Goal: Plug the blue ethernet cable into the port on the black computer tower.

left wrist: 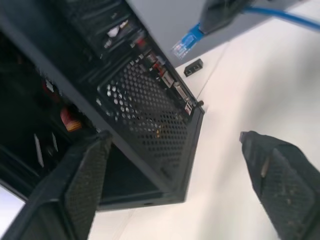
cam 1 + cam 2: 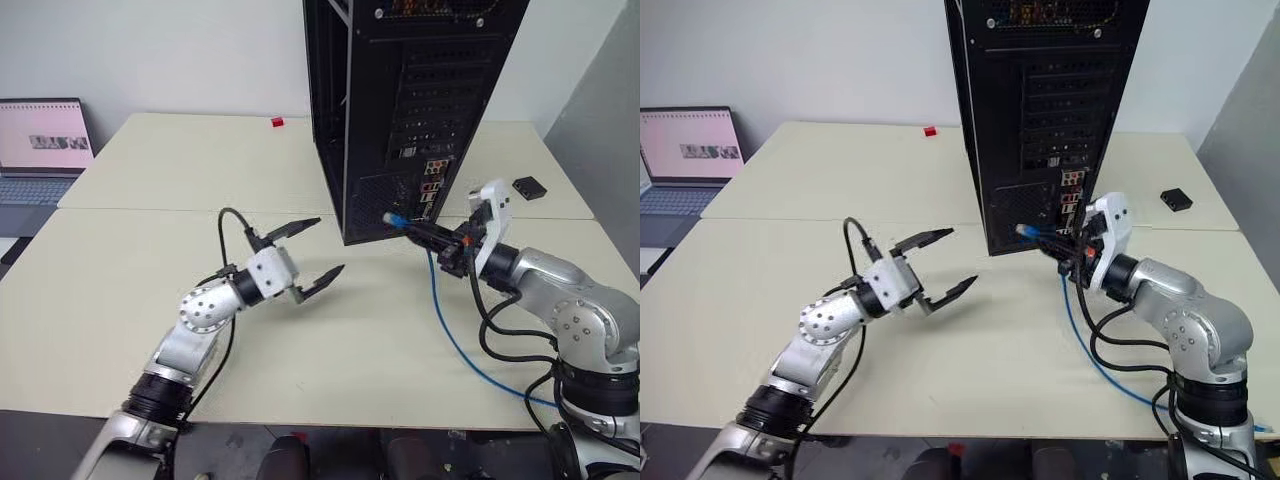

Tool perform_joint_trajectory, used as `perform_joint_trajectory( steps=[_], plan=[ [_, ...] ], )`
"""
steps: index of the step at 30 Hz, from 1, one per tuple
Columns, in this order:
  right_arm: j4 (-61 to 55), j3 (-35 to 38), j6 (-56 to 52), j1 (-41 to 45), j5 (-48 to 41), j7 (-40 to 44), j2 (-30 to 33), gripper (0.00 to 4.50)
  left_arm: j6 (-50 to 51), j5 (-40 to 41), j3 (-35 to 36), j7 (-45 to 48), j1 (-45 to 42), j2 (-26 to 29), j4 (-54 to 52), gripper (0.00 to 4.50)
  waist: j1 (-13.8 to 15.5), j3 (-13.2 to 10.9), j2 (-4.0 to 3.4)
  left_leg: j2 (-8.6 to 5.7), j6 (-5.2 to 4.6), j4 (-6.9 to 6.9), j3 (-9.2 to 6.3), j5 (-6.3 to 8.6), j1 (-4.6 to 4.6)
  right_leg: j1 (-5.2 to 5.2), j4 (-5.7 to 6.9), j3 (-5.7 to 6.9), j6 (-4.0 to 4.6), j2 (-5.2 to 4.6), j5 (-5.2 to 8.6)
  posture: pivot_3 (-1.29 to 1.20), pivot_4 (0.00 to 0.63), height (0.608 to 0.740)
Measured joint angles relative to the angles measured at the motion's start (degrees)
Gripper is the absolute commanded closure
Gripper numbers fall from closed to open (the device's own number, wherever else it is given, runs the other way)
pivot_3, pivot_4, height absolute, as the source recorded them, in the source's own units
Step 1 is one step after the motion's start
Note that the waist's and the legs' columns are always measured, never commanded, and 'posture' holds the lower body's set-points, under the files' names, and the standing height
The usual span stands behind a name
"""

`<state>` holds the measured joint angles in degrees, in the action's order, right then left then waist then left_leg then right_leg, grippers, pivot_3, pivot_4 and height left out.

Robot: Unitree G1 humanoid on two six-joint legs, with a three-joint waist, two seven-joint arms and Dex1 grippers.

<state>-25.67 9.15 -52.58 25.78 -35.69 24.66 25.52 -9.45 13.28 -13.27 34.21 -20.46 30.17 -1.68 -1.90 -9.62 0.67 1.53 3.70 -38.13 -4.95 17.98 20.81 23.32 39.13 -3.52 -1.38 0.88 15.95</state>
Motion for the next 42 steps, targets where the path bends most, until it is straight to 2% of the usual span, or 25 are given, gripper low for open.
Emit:
perform_joint_trajectory(
  steps=[3, 6, 12, 16, 28, 42],
  plan=[
    [-1.93, -1.52, 2.72, -0.95, 5.01, -5.22, -1.43, 4.50, 12.87, 3.89, 0.02, -1.25, -0.28, -1.95, -5.87, 0.07, -0.11, 0.00, 0.00, 0.02, 0.00, 0.02, 0.01, 0.00, -0.02, 0.00, 0.01, -0.01, 0.00, 0.03, 0.00, 0.00, 0.150, 0.740],
    [-3.55, -4.39, 5.48, -3.08, 11.81, -13.28, -5.43, 4.50, 23.44, 4.19, -0.14, -3.93, -1.90, -4.41, -10.36, 0.07, -0.12, 0.00, 0.00, 0.02, 0.02, 0.02, 0.01, -0.01, -0.03, 0.00, 0.02, -0.03, 0.00, 0.04, 0.00, 0.00, 0.150, 0.740],
    [-3.10, -8.35, 8.97, -4.98, 20.04, -22.27, -11.29, 4.50, 31.45, 1.50, -1.69, -6.76, -3.19, -7.83, -13.78, 0.07, -0.04, 0.01, -0.01, 0.00, 0.07, 0.02, 0.10, -0.03, -0.04, 0.00, -0.03, -0.13, 0.00, 0.03, 0.00, 0.00, 0.150, 0.740],
    [-0.98, -10.10, 12.09, -4.80, 24.29, -25.35, -13.81, 4.50, 32.95, -0.67, -2.59, -8.44, -3.25, -10.36, -13.84, 0.07, -0.01, 0.01, -0.01, 0.00, 0.07, 0.02, 0.11, -0.03, -0.05, 0.00, -0.03, -0.14, 0.00, 0.03, 0.00, 0.00, 0.150, 0.740],
    [7.44, -10.96, 18.67, -1.86, 29.90, -26.75, -17.92, 4.50, 35.26, -2.57, -2.22, -7.42, -3.24, -11.27, -13.94, 0.07, -0.01, 0.01, -0.01, 0.00, 0.05, 0.02, 0.14, -0.03, -0.05, 0.01, -0.04, -0.17, 0.00, 0.02, 0.00, 0.00, 0.150, 0.740],
    [10.88, -9.59, 20.74, -0.67, 30.41, -27.14, -19.40, 4.50, 35.34, -2.88, -2.05, -6.55, -3.25, -11.27, -13.97, 0.07, -0.03, 0.01, -0.01, 0.00, 0.05, 0.03, 0.15, -0.02, -0.06, 0.01, -0.03, -0.18, 0.01, 0.01, 0.00, 0.00, 0.150, 0.740]
  ],
)
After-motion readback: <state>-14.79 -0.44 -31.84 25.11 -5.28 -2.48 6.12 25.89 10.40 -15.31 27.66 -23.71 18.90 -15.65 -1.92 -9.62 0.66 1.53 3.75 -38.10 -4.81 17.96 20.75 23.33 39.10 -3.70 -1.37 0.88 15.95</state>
